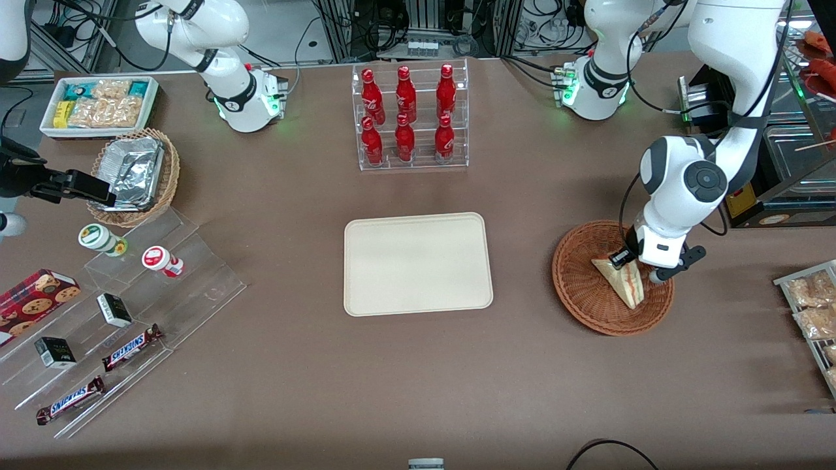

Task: Place sandwich from basket to tray
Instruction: 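Lower the left gripper and close it on the wrapped sandwich, then lift the sandwich out of the basket and carry it toward the cream tray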

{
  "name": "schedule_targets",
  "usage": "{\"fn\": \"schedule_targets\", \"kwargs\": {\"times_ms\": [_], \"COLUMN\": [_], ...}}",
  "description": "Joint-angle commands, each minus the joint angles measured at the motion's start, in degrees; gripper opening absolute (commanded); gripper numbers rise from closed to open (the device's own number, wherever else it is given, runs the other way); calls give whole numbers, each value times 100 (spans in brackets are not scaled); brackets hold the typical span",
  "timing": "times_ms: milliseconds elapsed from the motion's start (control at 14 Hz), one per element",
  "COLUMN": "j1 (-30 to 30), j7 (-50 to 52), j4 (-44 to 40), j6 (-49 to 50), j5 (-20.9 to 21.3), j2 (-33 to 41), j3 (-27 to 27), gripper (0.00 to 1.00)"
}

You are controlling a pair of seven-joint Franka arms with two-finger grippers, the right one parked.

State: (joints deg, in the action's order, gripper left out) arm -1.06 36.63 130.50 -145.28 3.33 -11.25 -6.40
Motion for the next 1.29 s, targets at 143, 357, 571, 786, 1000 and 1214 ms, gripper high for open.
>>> {"fn": "schedule_targets", "kwargs": {"times_ms": [143, 357, 571, 786, 1000, 1214], "j1": [10, 10, 1, 140, 851, 1554], "j7": [98, 142, 81, 195, 554, 1037], "j4": [-1577, -2369, -3029, -3539, -3970, -4321], "j6": [2351, 3021, 3514, 3550, 3559, 3542], "j5": [177, 159, 150, 159, 211, 615], "j2": [299, 185, 0, -386, -834, -1361], "j3": [-361, -826, -1257, -1775, -1794, -1794], "gripper": [0, 0, 0, 0, 0, 0]}}
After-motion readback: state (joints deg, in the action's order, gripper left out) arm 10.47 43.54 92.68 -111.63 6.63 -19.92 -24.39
